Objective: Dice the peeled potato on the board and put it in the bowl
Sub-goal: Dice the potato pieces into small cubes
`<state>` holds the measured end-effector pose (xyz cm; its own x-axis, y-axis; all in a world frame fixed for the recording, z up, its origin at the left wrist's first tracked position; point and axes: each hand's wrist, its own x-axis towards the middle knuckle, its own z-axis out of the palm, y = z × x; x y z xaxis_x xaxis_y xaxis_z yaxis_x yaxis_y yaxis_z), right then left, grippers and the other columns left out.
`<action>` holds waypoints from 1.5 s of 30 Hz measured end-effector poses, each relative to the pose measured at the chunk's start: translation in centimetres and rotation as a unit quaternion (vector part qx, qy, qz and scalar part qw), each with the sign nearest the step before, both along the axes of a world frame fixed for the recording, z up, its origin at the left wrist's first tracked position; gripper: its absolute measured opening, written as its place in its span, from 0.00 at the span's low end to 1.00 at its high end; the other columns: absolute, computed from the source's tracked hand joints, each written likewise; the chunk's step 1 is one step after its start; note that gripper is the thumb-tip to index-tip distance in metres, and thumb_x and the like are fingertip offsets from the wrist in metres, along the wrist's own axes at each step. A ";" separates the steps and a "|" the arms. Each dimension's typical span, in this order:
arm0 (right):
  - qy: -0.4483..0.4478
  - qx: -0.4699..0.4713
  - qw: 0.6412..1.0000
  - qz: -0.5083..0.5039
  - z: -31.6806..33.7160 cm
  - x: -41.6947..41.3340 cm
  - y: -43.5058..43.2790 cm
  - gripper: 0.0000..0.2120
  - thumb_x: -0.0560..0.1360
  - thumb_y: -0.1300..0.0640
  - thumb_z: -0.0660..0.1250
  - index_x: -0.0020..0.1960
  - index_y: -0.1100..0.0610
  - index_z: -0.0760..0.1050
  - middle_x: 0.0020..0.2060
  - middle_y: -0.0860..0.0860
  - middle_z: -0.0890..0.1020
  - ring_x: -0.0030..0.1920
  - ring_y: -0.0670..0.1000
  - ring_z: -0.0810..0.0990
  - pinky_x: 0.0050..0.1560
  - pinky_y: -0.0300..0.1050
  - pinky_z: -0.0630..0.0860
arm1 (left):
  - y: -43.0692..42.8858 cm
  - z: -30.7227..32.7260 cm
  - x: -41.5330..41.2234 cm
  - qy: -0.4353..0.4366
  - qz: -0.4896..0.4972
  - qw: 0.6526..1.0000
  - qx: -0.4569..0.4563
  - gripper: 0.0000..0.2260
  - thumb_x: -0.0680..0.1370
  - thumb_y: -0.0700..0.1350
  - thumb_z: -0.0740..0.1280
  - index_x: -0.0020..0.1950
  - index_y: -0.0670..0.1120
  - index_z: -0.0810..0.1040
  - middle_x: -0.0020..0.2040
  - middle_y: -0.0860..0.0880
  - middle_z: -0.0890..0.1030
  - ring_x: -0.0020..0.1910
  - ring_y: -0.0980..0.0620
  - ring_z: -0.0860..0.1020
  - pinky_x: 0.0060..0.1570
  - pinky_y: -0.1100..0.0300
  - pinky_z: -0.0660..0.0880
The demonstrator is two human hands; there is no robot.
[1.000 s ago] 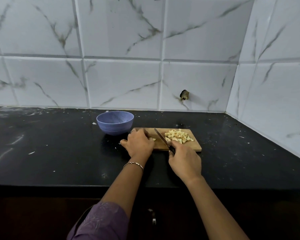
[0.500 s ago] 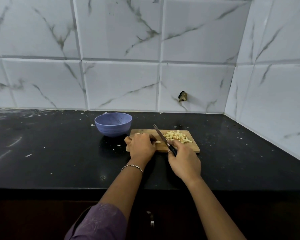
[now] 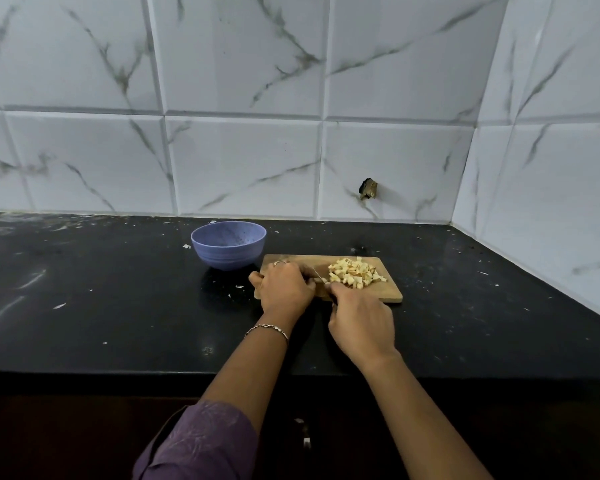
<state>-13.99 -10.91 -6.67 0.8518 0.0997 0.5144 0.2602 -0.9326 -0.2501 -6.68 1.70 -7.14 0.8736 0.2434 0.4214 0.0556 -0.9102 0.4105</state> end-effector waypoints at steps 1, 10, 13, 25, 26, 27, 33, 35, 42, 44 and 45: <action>-0.003 -0.009 1.000 0.007 0.0 0.0 0.1 0.17 0.78 0.58 0.65 0.66 0.48 0.74 0.47 0.46 0.82 0.47 0.48 0.80 0.45 0.42 0.75 | 0.0 0.0 0.0 0.000 0.000 1.000 -0.001 0.08 0.76 0.53 0.66 0.51 0.57 0.84 0.52 0.53 0.82 0.60 0.50 0.74 0.55 0.49 0.58; 0.007 0.021 1.000 -0.003 0.0 0.5 0.5 0.17 0.78 0.60 0.64 0.65 0.49 0.74 0.47 0.47 0.81 0.49 0.50 0.80 0.43 0.43 0.72 | 0.0 0.1 -0.1 -0.003 0.005 1.000 0.005 0.09 0.77 0.55 0.67 0.50 0.54 0.84 0.52 0.52 0.82 0.58 0.50 0.75 0.55 0.50 0.58; 0.010 0.057 0.998 -0.021 -0.2 0.5 0.3 0.17 0.79 0.59 0.64 0.66 0.48 0.73 0.45 0.47 0.81 0.48 0.50 0.80 0.43 0.44 0.73 | -0.1 0.1 0.0 -0.007 0.002 1.000 0.015 0.10 0.77 0.56 0.67 0.50 0.53 0.84 0.51 0.53 0.83 0.57 0.50 0.76 0.56 0.49 0.59; 0.033 0.042 0.999 0.001 0.1 1.1 0.5 0.10 0.78 0.58 0.64 0.58 0.49 0.75 0.42 0.46 0.81 0.44 0.48 0.79 0.42 0.45 0.76 | 0.0 0.1 0.9 0.010 -0.011 1.000 0.000 0.08 0.77 0.55 0.67 0.50 0.54 0.84 0.50 0.54 0.82 0.57 0.51 0.76 0.62 0.46 0.59; 0.030 0.034 0.999 0.001 0.1 1.2 0.6 0.10 0.78 0.59 0.64 0.57 0.49 0.75 0.41 0.46 0.81 0.44 0.49 0.79 0.43 0.45 0.77 | 0.1 0.0 1.0 0.009 -0.011 1.000 -0.001 0.08 0.77 0.55 0.67 0.50 0.54 0.84 0.50 0.54 0.82 0.57 0.51 0.76 0.61 0.46 0.59; 0.025 0.027 0.999 0.001 0.1 1.2 0.6 0.10 0.78 0.59 0.64 0.57 0.49 0.75 0.41 0.45 0.80 0.43 0.49 0.79 0.43 0.46 0.77 | 0.1 0.0 1.0 0.008 -0.013 1.000 -0.003 0.08 0.77 0.55 0.67 0.49 0.54 0.84 0.50 0.54 0.82 0.56 0.51 0.76 0.60 0.46 0.59; 0.005 0.026 1.000 -0.017 -0.3 0.9 0.3 0.17 0.78 0.61 0.62 0.66 0.50 0.71 0.38 0.46 0.76 0.43 0.50 0.79 0.39 0.44 0.72 | 0.1 -0.1 0.9 -0.006 -0.021 1.000 -0.002 0.08 0.76 0.54 0.67 0.50 0.55 0.84 0.51 0.54 0.83 0.57 0.51 0.76 0.59 0.48 0.59; 0.002 0.038 0.999 -0.016 -0.3 0.8 0.3 0.16 0.79 0.59 0.62 0.66 0.49 0.71 0.37 0.45 0.75 0.41 0.49 0.78 0.39 0.44 0.72 | 0.0 0.0 0.9 -0.008 -0.018 1.000 0.001 0.08 0.77 0.54 0.68 0.50 0.55 0.84 0.51 0.54 0.83 0.57 0.52 0.76 0.58 0.48 0.60; 0.021 0.066 0.998 0.005 -0.1 0.6 0.1 0.14 0.80 0.55 0.63 0.66 0.46 0.73 0.43 0.45 0.81 0.46 0.47 0.79 0.43 0.44 0.75 | 0.7 0.4 0.5 -0.024 0.029 0.998 -0.059 0.09 0.78 0.44 0.66 0.53 0.56 0.82 0.56 0.54 0.80 0.59 0.51 0.75 0.59 0.46 0.60; 0.023 0.059 0.998 0.004 -0.2 0.8 0.2 0.15 0.80 0.55 0.63 0.66 0.46 0.74 0.44 0.45 0.81 0.47 0.47 0.80 0.44 0.44 0.76 | 1.2 0.6 0.3 -0.025 0.062 0.993 -0.095 0.13 0.77 0.41 0.65 0.56 0.56 0.81 0.58 0.52 0.77 0.61 0.49 0.74 0.59 0.46 0.61; 0.021 0.051 0.998 0.002 -0.2 0.9 0.3 0.15 0.80 0.56 0.63 0.66 0.47 0.74 0.44 0.45 0.81 0.47 0.48 0.80 0.44 0.44 0.75 | 1.4 0.6 0.2 -0.021 0.074 0.992 -0.100 0.13 0.78 0.42 0.65 0.58 0.56 0.80 0.59 0.51 0.77 0.61 0.49 0.73 0.60 0.46 0.61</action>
